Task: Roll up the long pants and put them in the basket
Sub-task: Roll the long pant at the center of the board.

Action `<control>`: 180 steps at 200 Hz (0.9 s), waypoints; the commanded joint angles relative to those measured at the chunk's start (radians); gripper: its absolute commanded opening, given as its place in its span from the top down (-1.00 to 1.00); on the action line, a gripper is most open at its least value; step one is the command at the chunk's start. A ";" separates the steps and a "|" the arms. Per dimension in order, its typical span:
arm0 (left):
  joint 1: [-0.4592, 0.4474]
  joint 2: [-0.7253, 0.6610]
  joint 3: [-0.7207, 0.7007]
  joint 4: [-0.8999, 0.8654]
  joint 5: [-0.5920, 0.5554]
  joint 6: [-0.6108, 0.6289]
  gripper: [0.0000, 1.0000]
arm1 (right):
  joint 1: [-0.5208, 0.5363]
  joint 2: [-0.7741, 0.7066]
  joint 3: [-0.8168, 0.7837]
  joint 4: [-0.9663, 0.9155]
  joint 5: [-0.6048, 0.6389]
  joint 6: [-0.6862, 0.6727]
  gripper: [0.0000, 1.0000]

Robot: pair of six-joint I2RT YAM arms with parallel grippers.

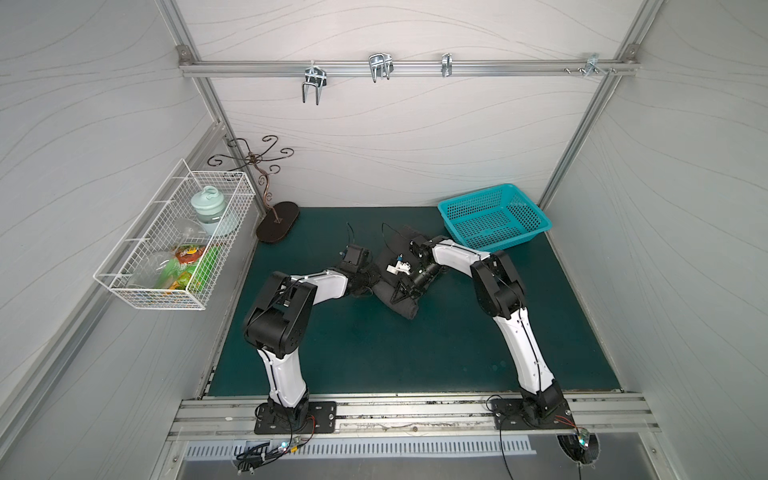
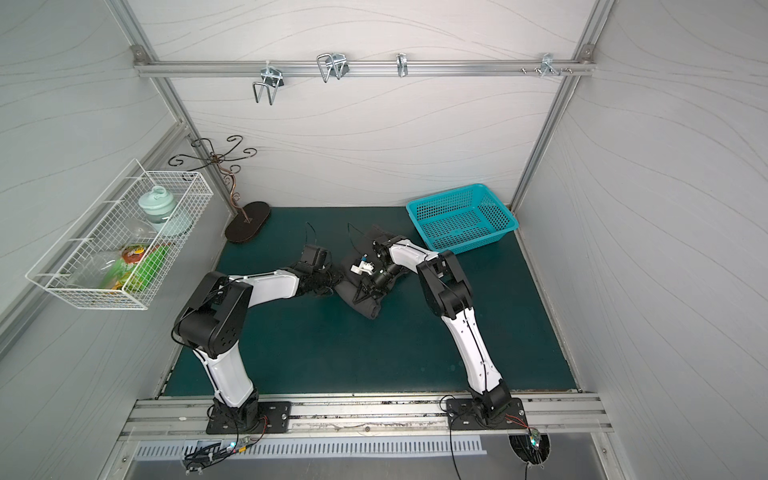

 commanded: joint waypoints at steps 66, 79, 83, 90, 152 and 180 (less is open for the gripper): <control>0.033 0.051 0.088 -0.277 -0.132 0.047 1.00 | 0.107 -0.388 -0.218 0.112 0.660 0.000 -0.06; 0.031 0.061 0.106 -0.297 -0.129 0.045 1.00 | 0.146 -0.426 -0.234 0.117 0.750 -0.016 -0.06; 0.031 0.064 0.111 -0.304 -0.128 0.047 1.00 | 0.161 -0.436 -0.239 0.120 0.783 -0.022 -0.07; 0.029 0.069 0.121 -0.315 -0.130 0.047 1.00 | 0.189 -0.452 -0.249 0.124 0.841 -0.034 -0.07; 0.012 0.110 0.177 -0.359 -0.107 0.047 1.00 | 0.407 -0.468 -0.300 0.184 1.091 -0.015 -0.19; 0.011 0.115 0.186 -0.367 -0.097 0.049 1.00 | 0.492 -0.399 -0.293 0.202 1.258 -0.031 -0.28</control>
